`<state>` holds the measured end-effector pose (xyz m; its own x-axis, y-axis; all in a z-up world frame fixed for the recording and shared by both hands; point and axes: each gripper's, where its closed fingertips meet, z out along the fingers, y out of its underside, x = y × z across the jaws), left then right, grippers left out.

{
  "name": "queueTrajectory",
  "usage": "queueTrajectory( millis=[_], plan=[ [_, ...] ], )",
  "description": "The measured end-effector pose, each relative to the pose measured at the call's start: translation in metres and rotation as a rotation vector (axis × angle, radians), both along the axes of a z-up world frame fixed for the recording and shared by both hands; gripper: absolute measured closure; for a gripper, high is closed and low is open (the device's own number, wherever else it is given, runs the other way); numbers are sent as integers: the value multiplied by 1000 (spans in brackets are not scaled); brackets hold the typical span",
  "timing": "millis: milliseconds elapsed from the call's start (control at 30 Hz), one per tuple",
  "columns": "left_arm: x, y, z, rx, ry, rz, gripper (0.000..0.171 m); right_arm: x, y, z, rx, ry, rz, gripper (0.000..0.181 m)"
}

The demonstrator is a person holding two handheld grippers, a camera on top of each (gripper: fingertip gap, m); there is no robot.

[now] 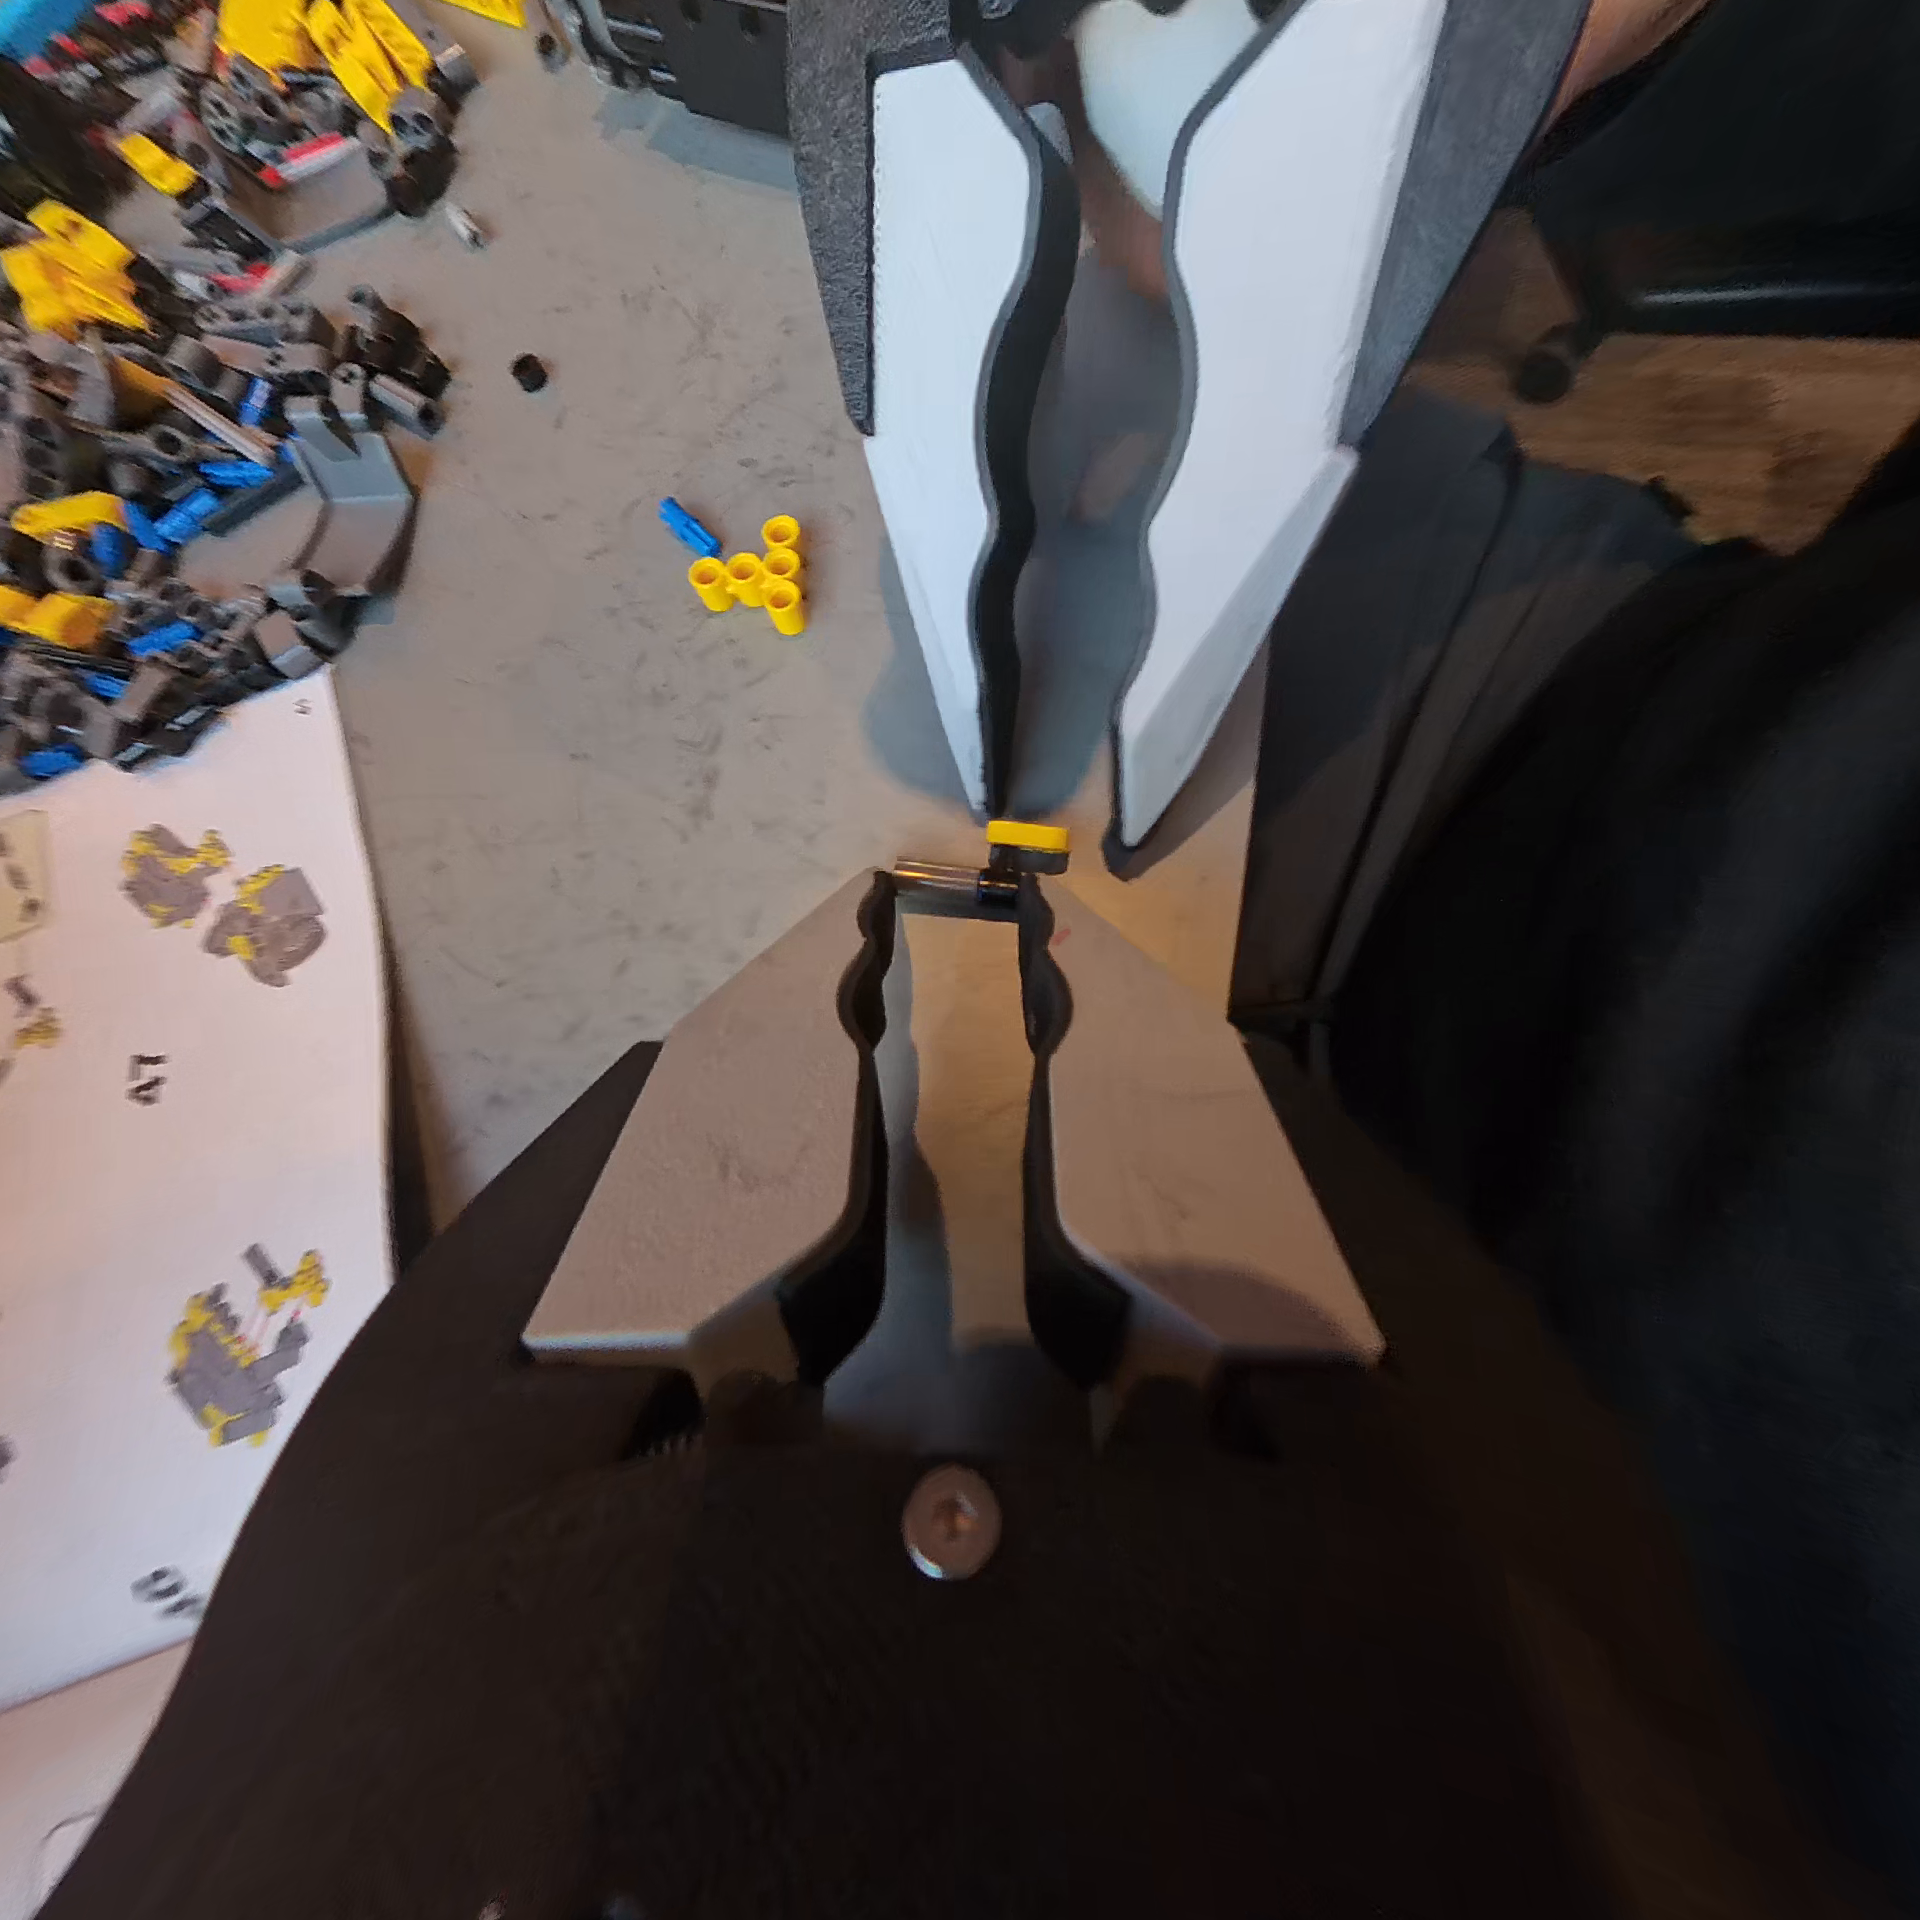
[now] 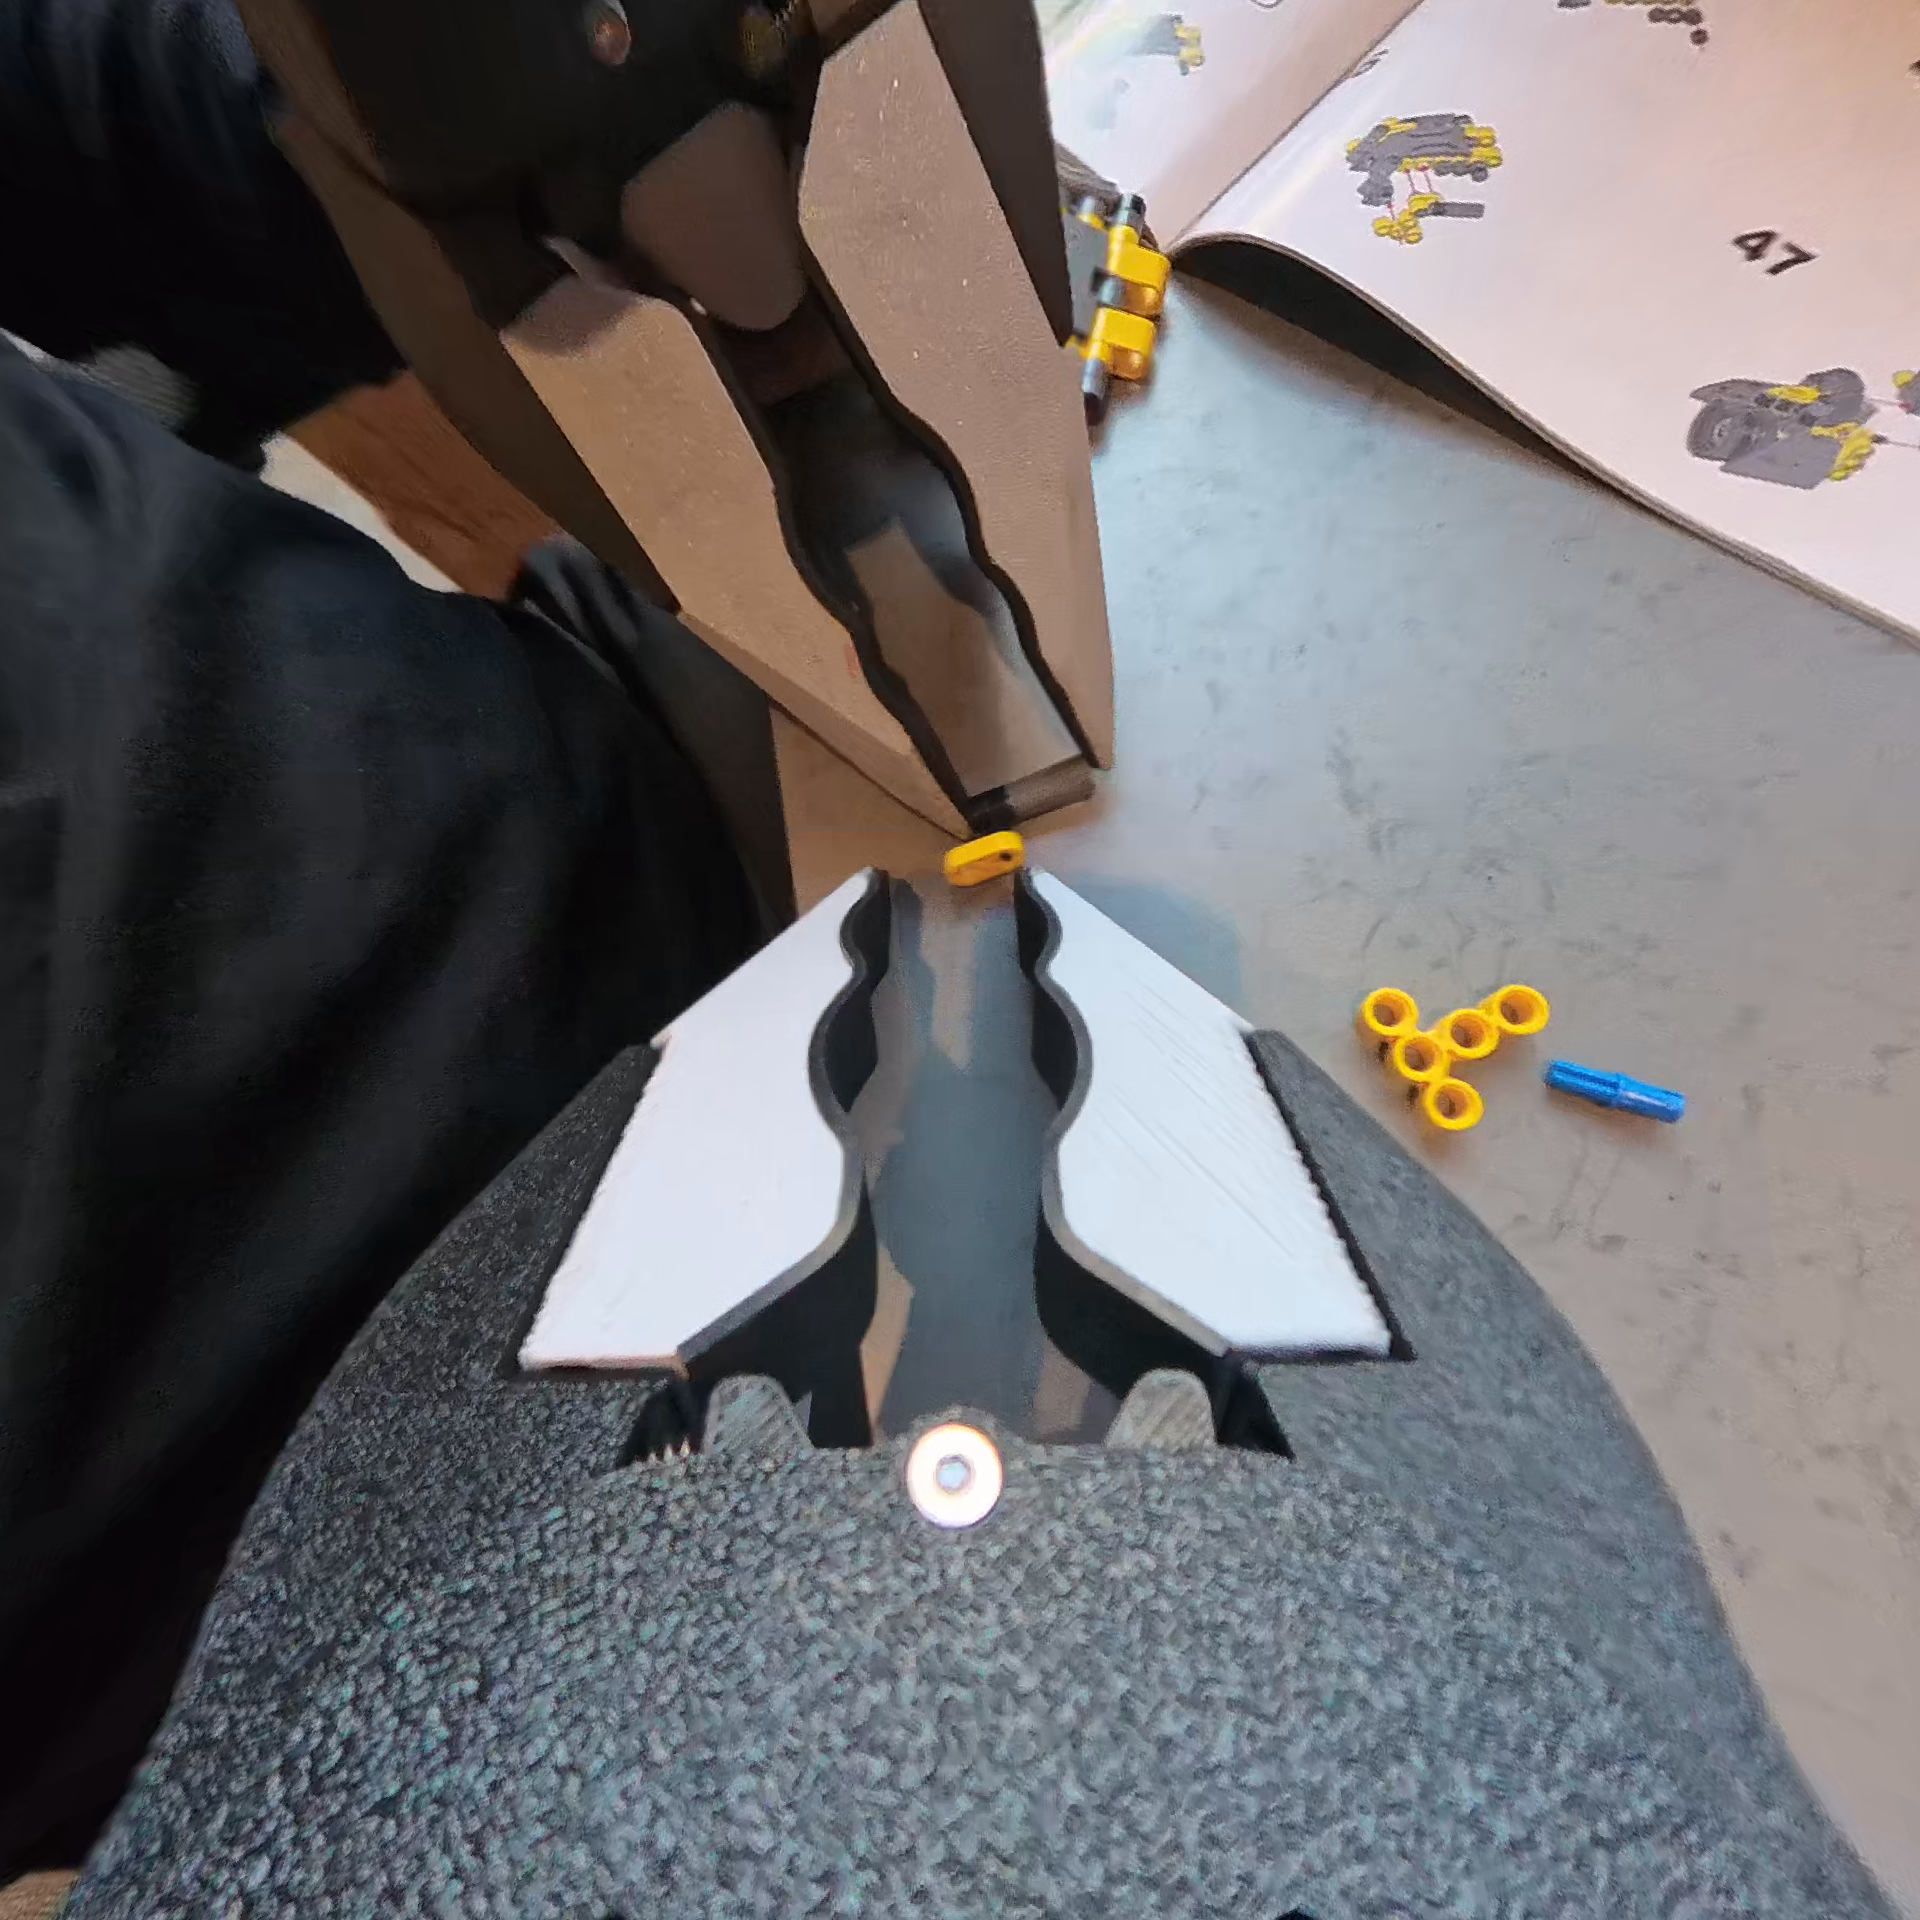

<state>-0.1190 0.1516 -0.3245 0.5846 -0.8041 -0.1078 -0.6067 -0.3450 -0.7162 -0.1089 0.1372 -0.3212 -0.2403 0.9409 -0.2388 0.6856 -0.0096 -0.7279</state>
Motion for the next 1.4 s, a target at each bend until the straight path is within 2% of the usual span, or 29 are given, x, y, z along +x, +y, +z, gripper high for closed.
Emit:
queueTrajectory(
  millis=[100,267,400,500,567,633,800,933,1000,1167,1267,1400],
  plan=[
    [-2,2,1,41,24,7,151,-3,-4,7,-122,12,-23,157],
    [-3,3,9,87,12,11,151,-6,7,9,-166,17,-122,157],
    [-1,4,23,175,-2,2,151,-12,-4,16,-272,45,-120,158],
    [-2,5,28,249,45,4,150,-15,-3,20,-399,87,-168,163],
    [-4,7,34,323,70,16,151,-14,0,26,-469,131,-190,173],
    [-4,8,41,383,79,24,151,-13,4,32,-479,170,-203,174],
    [-3,7,39,376,82,22,151,-12,3,30,-422,172,-205,174],
    [-6,4,35,267,-3,31,153,-10,4,34,-372,215,-209,175],
    [-5,-1,37,166,-113,27,145,-8,1,46,-387,274,-182,175],
    [9,-16,33,-107,-325,-26,139,-5,-6,49,-337,298,-132,175],
    [16,-21,41,-147,-419,-61,148,-4,-13,48,-266,288,-83,175],
    [16,-27,46,-138,-436,-101,164,-2,-19,47,-167,285,-41,175]
  ],
)
